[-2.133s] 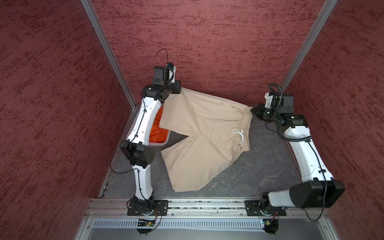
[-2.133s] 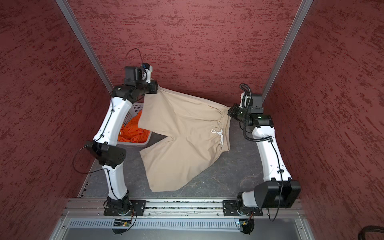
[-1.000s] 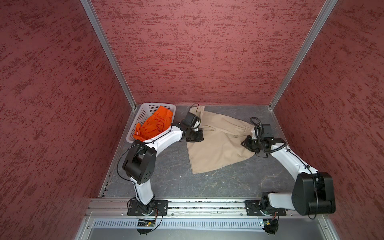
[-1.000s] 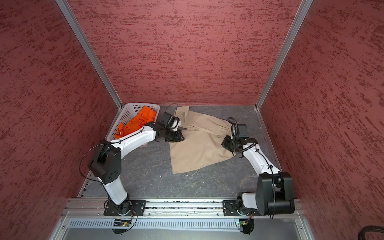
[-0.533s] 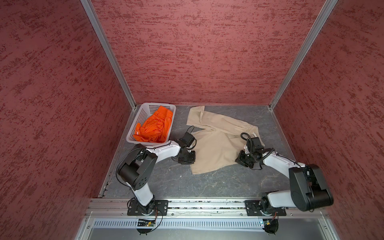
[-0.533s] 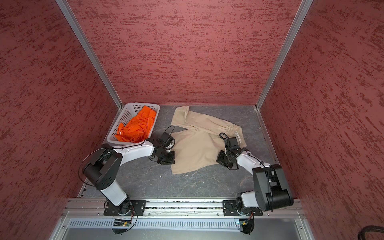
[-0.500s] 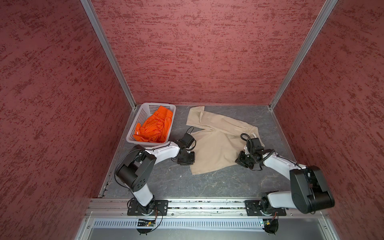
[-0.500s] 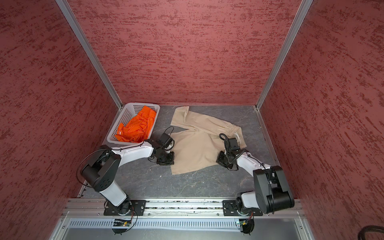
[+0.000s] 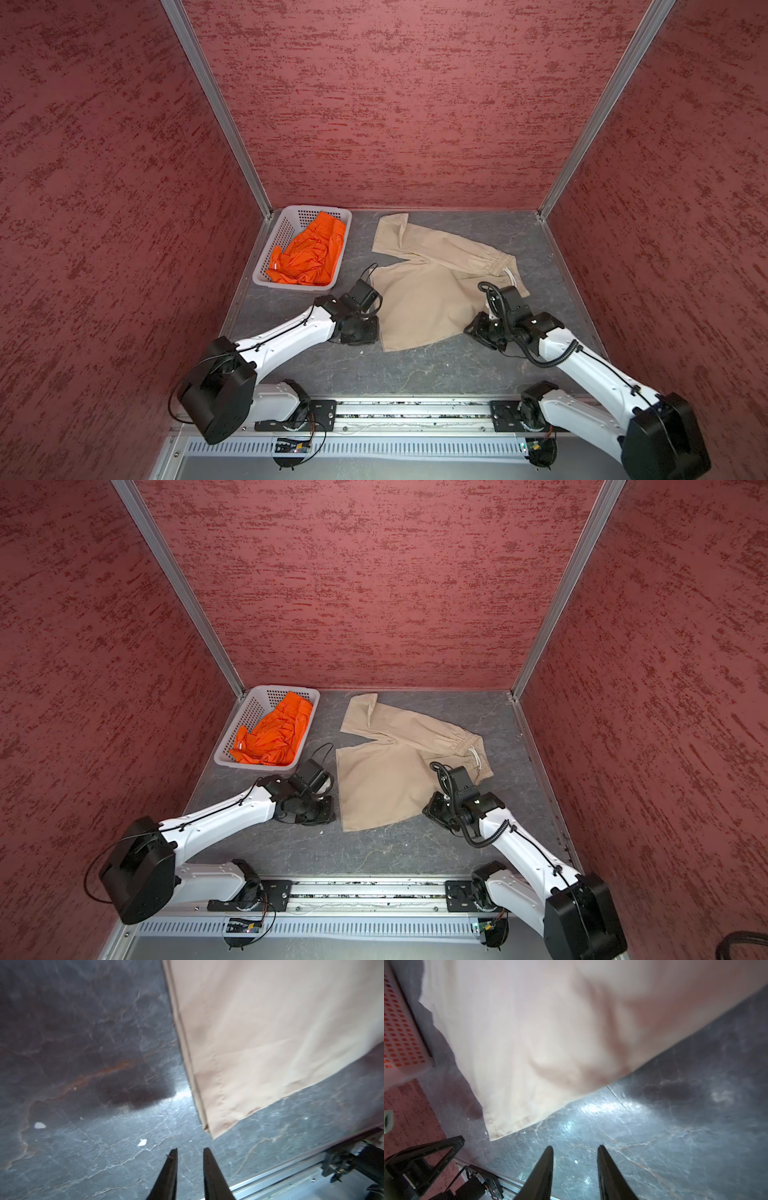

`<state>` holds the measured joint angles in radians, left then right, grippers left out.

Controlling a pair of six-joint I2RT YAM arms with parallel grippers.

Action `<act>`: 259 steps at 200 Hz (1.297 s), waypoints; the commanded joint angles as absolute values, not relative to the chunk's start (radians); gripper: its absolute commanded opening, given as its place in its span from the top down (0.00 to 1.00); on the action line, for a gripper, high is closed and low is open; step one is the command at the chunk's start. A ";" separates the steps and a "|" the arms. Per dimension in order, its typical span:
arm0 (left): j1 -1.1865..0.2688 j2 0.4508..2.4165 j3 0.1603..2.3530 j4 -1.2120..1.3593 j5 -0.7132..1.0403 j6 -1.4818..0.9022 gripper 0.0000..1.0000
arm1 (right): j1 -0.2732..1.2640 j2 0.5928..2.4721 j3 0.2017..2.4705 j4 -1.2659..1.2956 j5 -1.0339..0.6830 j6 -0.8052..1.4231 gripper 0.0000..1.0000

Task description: Fold and stack the shorts

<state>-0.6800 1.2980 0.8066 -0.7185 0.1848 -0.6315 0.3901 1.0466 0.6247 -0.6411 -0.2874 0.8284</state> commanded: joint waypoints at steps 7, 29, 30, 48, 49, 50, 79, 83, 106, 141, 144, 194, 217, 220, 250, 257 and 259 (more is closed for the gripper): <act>-0.684 1.376 0.896 -0.635 0.185 -0.608 0.78 | 0.377 1.185 0.778 -0.683 -0.159 0.739 0.61; -0.692 1.508 0.953 -0.600 0.185 -0.574 0.80 | 0.340 1.335 0.860 -0.640 -0.099 0.645 0.60; -0.692 1.514 0.956 -0.599 0.184 -0.574 0.80 | 0.336 1.340 0.862 -0.637 -0.099 0.642 0.60; -0.705 1.616 1.001 -0.590 0.181 -0.545 0.81 | 0.299 1.441 0.902 -0.595 -0.081 0.588 0.60; -0.706 1.621 1.004 -0.589 0.181 -0.544 0.81 | 0.298 1.445 0.903 -0.594 -0.080 0.585 0.60; -0.706 1.626 1.006 -0.590 0.181 -0.543 0.81 | 0.296 1.446 0.905 -0.593 -0.079 0.582 0.60; -0.721 1.740 1.036 -0.632 0.189 -0.510 0.82 | 0.287 1.593 0.929 -0.564 -0.098 0.534 0.61; -0.722 1.747 1.029 -0.638 0.188 -0.510 0.82 | 0.290 1.604 0.921 -0.556 -0.119 0.535 0.61; -0.725 1.733 0.955 -0.651 0.187 -0.540 0.83 | 0.330 1.631 0.857 -0.543 -0.135 0.544 0.61; -0.727 1.664 0.822 -0.675 0.182 -0.601 0.83 | 0.365 1.586 0.690 -0.499 -0.173 0.640 0.61; -0.726 1.660 0.812 -0.679 0.181 -0.604 0.83 | 0.372 1.580 0.679 -0.500 -0.173 0.650 0.61; -0.750 1.520 0.666 -0.763 0.194 -0.717 0.82 | 0.585 1.420 0.539 -0.520 -0.193 0.907 0.61; -0.787 1.416 0.588 -0.781 0.190 -0.803 0.82 | 0.700 1.333 0.479 -0.524 -0.181 1.065 0.61; -0.792 1.402 0.578 -0.784 0.189 -0.815 0.82 | 0.711 1.320 0.471 -0.523 -0.181 1.084 0.61; -0.840 1.268 0.550 -0.844 0.160 -0.891 0.82 | 0.776 1.186 0.448 -0.596 -0.164 1.163 0.59; -0.846 1.235 0.564 -0.871 0.152 -0.893 0.80 | 0.777 1.149 0.465 -0.636 -0.155 1.159 0.59; -0.847 1.227 0.569 -0.879 0.148 -0.893 0.80 | 0.776 1.138 0.471 -0.649 -0.151 1.159 0.58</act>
<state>-0.8238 1.2842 0.5861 -0.7158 0.2104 -0.8165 0.7609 1.2007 0.4877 -0.4213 -0.1806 1.0317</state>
